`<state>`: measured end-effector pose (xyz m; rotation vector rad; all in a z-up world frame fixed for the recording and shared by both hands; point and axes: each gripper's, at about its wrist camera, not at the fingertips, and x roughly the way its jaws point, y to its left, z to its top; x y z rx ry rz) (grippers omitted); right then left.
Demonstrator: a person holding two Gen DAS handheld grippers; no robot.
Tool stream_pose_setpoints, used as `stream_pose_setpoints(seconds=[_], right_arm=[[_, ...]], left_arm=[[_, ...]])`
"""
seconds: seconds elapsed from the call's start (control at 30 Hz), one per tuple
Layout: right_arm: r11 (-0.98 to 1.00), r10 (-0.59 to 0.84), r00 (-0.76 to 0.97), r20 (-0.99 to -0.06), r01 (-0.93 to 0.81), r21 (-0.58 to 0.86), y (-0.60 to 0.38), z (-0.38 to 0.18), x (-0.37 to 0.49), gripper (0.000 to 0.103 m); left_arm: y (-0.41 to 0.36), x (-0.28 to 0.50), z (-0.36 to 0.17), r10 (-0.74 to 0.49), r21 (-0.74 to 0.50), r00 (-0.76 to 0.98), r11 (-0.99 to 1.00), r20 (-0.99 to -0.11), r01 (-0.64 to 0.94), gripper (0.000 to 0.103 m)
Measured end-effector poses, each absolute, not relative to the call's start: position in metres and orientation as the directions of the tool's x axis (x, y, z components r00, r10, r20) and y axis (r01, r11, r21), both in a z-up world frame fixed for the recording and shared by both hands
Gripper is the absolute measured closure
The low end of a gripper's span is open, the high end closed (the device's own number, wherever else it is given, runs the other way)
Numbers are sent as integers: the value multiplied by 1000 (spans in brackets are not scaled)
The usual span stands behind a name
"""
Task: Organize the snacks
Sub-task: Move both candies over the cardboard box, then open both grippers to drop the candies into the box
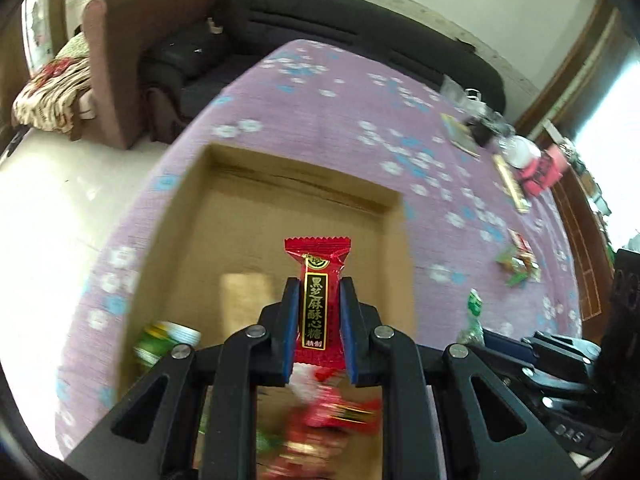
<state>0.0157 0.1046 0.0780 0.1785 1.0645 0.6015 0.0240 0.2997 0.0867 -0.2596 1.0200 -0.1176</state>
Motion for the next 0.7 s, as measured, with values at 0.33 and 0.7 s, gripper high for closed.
stream_pose_setpoints(seconds=[0.33,0.7], right_arm=[[834,531,306,-790,-353,424,178,58,46,86],[867,476,306,-825,-319,382,198,42,58,84]], left_arm=[[345,52,57,-207,-258,477,965,-854,-44,82],[359,53,48,-237,-289,462,956,-855,-44,81]])
